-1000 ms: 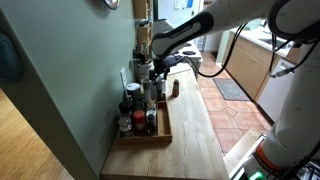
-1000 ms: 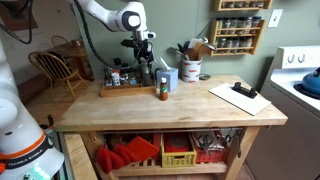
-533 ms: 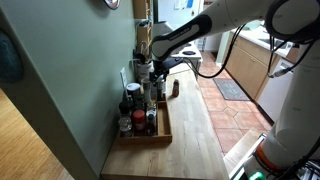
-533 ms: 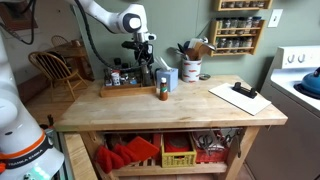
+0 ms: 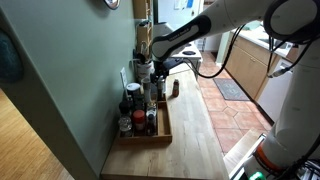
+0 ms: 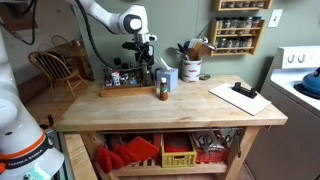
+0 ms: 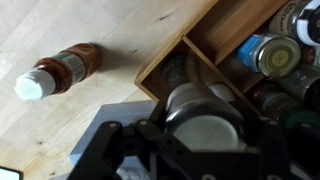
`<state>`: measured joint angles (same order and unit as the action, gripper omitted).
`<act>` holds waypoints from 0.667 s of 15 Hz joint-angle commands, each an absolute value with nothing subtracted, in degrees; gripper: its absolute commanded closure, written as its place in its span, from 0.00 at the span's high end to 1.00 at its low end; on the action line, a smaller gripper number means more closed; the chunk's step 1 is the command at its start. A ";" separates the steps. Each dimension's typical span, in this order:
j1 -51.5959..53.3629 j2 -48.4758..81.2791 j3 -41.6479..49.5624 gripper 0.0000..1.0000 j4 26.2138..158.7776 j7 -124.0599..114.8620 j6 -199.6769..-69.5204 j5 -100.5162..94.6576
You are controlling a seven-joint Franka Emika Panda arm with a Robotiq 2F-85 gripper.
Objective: Take the spice bottle off of the tray and place it to the right
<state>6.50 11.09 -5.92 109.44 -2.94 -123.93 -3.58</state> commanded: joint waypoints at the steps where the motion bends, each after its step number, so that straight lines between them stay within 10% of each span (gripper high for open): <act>1: 5.64 9.34 -5.38 0.39 109.58 -1.31 -123.16 -2.13; 10: 3.54 3.18 -3.88 0.39 105.59 -2.46 -111.79 2.09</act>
<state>4.41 5.75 -4.69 107.36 -2.76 -117.74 -0.04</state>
